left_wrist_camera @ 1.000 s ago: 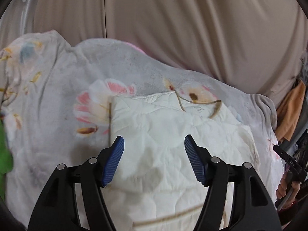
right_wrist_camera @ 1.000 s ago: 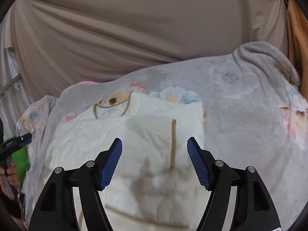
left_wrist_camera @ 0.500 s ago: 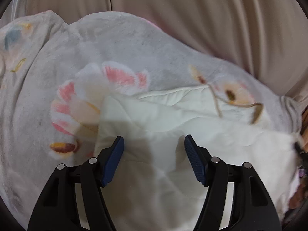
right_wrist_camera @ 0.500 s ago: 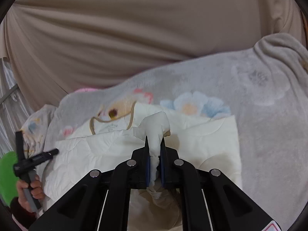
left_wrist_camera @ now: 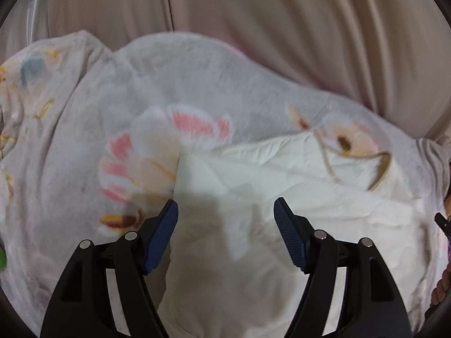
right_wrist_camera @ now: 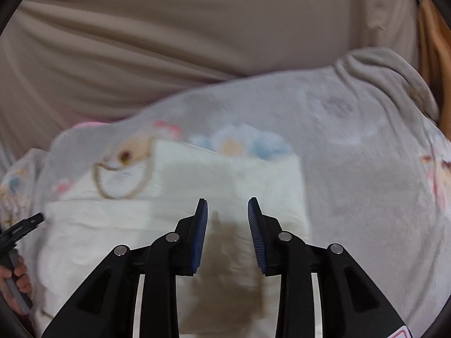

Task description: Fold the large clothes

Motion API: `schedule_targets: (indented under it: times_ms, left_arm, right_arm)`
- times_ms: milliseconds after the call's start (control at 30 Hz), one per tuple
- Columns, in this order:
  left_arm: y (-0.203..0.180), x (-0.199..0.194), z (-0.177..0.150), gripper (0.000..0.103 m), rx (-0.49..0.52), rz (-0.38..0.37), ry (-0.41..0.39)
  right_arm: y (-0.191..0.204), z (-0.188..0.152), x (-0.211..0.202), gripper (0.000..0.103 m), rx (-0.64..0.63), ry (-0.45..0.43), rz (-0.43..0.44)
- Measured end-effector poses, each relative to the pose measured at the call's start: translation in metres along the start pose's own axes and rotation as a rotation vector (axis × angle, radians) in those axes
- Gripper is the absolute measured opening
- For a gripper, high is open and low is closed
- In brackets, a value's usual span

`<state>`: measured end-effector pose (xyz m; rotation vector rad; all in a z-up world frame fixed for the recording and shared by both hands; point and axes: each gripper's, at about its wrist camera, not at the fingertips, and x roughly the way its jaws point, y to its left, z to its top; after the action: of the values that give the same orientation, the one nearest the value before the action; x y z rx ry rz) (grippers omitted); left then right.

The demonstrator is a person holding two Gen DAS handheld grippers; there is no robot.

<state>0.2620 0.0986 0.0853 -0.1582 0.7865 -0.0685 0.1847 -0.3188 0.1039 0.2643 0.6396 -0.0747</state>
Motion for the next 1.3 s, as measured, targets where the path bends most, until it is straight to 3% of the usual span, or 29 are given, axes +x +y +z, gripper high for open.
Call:
schedule_targets:
  times_ms: [100,200,267,333,433,567,600,633,733,800,900,1033,1167,1233,1300]
  left_arm:
    - [-0.03,-0.01,0.015,0.078,0.023,-0.056,-0.018]
    - [-0.067,0.007,0.019,0.079,0.066,-0.096,0.009]
    - [-0.084,0.029,0.013,0.079,0.108,-0.062,0.039]
    - [-0.088,0.052,0.003,0.079,0.139,0.014,0.048]
    - [-0.071,0.07,-0.005,0.082,0.151,0.068,0.036]
    - [-0.035,0.074,-0.004,0.089,0.098,0.11,0.033]
    - [-0.024,0.075,-0.005,0.091,0.068,0.115,0.037]
    - [-0.016,0.077,-0.005,0.092,0.039,0.104,0.042]
    - [0.002,0.081,-0.006,0.096,-0.051,0.079,0.068]
    - [0.001,0.082,-0.006,0.096,-0.054,0.088,0.073]
    - [-0.001,0.081,-0.007,0.096,-0.043,0.105,0.071]
    - [0.002,0.082,-0.008,0.098,-0.057,0.105,0.074]
    - [0.0,0.083,-0.008,0.098,-0.051,0.117,0.076]
    - [0.002,0.085,-0.008,0.098,-0.057,0.117,0.085]
    - [0.005,0.087,-0.007,0.098,-0.066,0.115,0.091]
  right_arm:
    - [0.059,0.011,0.009,0.03,-0.087,0.031,0.149]
    - [0.127,0.002,0.038,0.029,-0.199,0.085,0.257]
    - [0.163,-0.013,0.068,0.022,-0.267,0.165,0.295]
    - [0.174,-0.026,0.092,0.019,-0.317,0.219,0.267]
    - [0.149,-0.031,0.103,0.016,-0.36,0.181,0.176]
    - [0.06,-0.013,0.102,0.015,-0.197,0.172,0.062]
    - [0.041,-0.013,0.102,0.009,-0.172,0.167,0.038]
    - [0.021,-0.014,0.1,0.003,-0.14,0.167,0.031]
    - [-0.022,-0.019,0.095,0.002,-0.038,0.162,0.035]
    - [-0.032,-0.02,0.092,0.002,0.012,0.163,0.058]
    - [-0.029,-0.015,0.084,0.003,0.017,0.129,0.006]
    - [-0.044,-0.002,0.066,0.029,0.089,0.056,-0.047]
    - [-0.058,0.004,0.078,0.029,0.15,0.121,-0.044]
    - [-0.056,0.002,0.096,0.023,0.125,0.167,-0.087]
    - [-0.056,-0.004,0.107,0.018,0.096,0.158,-0.119]
